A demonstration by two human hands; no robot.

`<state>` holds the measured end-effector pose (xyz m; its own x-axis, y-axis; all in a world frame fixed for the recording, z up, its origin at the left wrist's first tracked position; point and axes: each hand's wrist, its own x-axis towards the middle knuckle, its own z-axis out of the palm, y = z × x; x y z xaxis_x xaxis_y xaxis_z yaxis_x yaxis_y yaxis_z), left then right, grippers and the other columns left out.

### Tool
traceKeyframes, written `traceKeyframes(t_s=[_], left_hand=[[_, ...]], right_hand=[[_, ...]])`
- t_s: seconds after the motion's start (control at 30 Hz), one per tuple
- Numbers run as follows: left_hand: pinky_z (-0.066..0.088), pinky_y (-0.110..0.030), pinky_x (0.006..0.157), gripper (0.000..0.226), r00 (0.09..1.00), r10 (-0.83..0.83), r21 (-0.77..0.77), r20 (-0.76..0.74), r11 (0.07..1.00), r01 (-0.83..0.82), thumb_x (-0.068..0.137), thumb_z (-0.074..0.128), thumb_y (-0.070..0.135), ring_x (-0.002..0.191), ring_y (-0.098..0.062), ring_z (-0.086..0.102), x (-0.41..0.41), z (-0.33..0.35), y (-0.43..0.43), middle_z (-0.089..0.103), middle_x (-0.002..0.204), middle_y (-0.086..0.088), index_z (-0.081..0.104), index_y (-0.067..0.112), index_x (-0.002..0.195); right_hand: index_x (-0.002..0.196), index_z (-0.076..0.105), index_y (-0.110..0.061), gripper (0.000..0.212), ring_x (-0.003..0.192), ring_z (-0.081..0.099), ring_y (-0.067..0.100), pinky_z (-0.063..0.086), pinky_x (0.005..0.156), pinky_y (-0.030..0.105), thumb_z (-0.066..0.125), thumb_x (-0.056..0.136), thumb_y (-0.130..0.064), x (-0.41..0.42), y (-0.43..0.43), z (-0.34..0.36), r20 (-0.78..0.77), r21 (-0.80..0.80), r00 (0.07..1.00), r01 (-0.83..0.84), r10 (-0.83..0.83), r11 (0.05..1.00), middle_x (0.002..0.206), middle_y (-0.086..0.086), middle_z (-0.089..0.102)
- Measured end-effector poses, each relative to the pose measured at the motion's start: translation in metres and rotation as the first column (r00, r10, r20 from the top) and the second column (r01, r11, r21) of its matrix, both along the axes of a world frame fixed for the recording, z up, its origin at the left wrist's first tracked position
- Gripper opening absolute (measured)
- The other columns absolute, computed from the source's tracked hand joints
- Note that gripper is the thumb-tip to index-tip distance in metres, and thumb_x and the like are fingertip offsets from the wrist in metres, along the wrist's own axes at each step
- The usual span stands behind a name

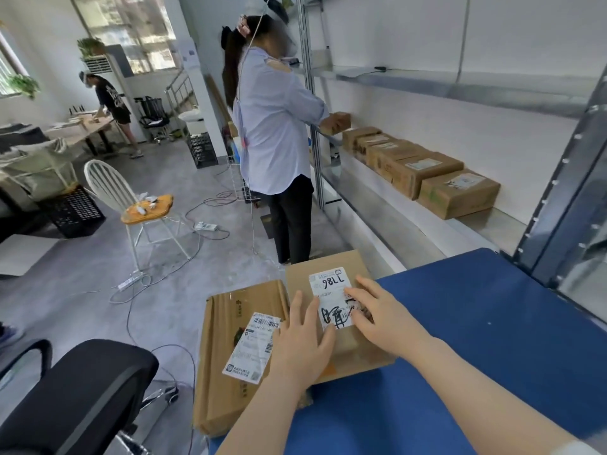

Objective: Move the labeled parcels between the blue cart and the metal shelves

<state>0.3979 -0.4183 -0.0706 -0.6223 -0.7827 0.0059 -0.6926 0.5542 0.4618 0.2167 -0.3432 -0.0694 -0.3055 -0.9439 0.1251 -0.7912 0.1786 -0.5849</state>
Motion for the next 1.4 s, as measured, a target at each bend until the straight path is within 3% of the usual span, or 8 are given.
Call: traceKeyframes(t_s=[0.43,0.77,0.87,0.97,1.13,1.27,1.33,1.4], left_hand=[[-0.004,-0.043,0.117,0.061,0.990,-0.007,-0.130,0.143,0.991,0.026,0.093,0.021,0.061,0.146,-0.023,-0.001,0.006,-0.033,0.008,-0.002,0.161,0.007,0.012,0.040,0.149],[-0.006,-0.045,0.115,0.057,0.988,0.015,-0.099,0.155,0.995,0.001,0.094,0.022,0.059,0.146,-0.020,-0.005,0.006,-0.030,0.010,-0.005,0.160,0.009,0.010,0.044,0.148],[-0.004,-0.048,0.115,0.058,0.989,0.000,-0.125,0.149,0.992,0.019,0.094,0.024,0.059,0.146,-0.021,-0.006,-0.006,-0.003,0.014,-0.003,0.161,0.004,0.011,0.042,0.149],[0.006,-0.045,0.116,0.059,0.986,-0.126,-0.188,0.114,0.971,0.146,0.094,0.030,0.055,0.146,-0.022,0.001,-0.052,0.038,0.025,0.004,0.160,0.000,0.018,0.036,0.149],[0.013,-0.044,0.115,0.058,0.887,-0.462,-0.248,0.010,0.858,0.450,0.095,0.035,0.051,0.144,-0.024,0.013,-0.172,0.078,0.125,0.014,0.158,-0.003,0.025,0.030,0.149],[0.016,-0.046,0.114,0.059,0.683,-0.729,-0.248,0.057,0.652,0.717,0.096,0.030,0.052,0.144,-0.026,0.016,-0.230,0.070,0.258,0.015,0.159,-0.004,0.022,0.029,0.150],[0.021,-0.047,0.112,0.063,0.555,-0.830,-0.268,0.055,0.524,0.809,0.092,0.024,0.054,0.142,-0.029,0.024,-0.244,0.070,0.329,0.021,0.157,-0.006,0.026,0.028,0.149],[0.018,-0.047,0.113,0.063,0.439,-0.897,-0.260,0.049,0.413,0.873,0.092,0.024,0.054,0.143,-0.029,0.021,-0.253,0.074,0.397,0.018,0.158,-0.005,0.024,0.029,0.149]], right_hand=[[0.142,0.037,-0.032,0.048,0.140,0.020,0.015,0.030,0.108,0.031,0.042,0.095,-0.036,-0.006,-0.011,-0.041,0.011,0.052,0.999,-0.039,0.038,0.998,0.157,-0.010,0.016],[0.144,0.027,-0.040,0.048,0.144,0.010,0.015,0.035,0.107,0.037,0.036,0.096,-0.045,-0.004,0.001,-0.035,-0.026,0.034,1.000,-0.014,0.015,0.999,0.159,-0.013,0.006],[0.145,0.019,-0.044,0.051,0.144,0.007,0.011,0.033,0.109,0.036,0.033,0.096,-0.049,-0.012,0.037,-0.017,-0.032,0.044,0.998,0.055,-0.054,0.998,0.159,-0.015,0.003],[0.147,0.019,-0.041,0.053,0.144,0.012,0.014,0.033,0.108,0.036,0.034,0.097,-0.049,-0.036,0.096,0.007,-0.062,0.090,0.980,0.192,-0.187,0.977,0.159,-0.012,0.004],[0.148,0.023,-0.034,0.053,0.142,0.020,0.021,0.029,0.110,0.040,0.035,0.098,-0.046,-0.085,0.245,0.048,-0.137,0.072,0.845,0.529,-0.517,0.845,0.158,-0.003,0.015],[0.146,0.031,-0.025,0.050,0.136,0.031,0.031,0.030,0.109,0.042,0.040,0.097,-0.034,-0.092,0.393,0.071,-0.202,0.067,0.635,0.769,-0.746,0.636,0.154,0.008,0.026],[0.145,0.032,-0.026,0.049,0.134,0.033,0.031,0.033,0.108,0.043,0.041,0.097,-0.035,-0.082,0.468,0.079,-0.229,0.061,0.514,0.855,-0.827,0.515,0.153,0.007,0.027],[0.144,0.033,-0.028,0.048,0.132,0.038,0.030,0.038,0.103,0.043,0.040,0.097,-0.037,-0.066,0.539,0.086,-0.262,0.061,0.395,0.917,-0.880,0.394,0.153,0.005,0.028]])
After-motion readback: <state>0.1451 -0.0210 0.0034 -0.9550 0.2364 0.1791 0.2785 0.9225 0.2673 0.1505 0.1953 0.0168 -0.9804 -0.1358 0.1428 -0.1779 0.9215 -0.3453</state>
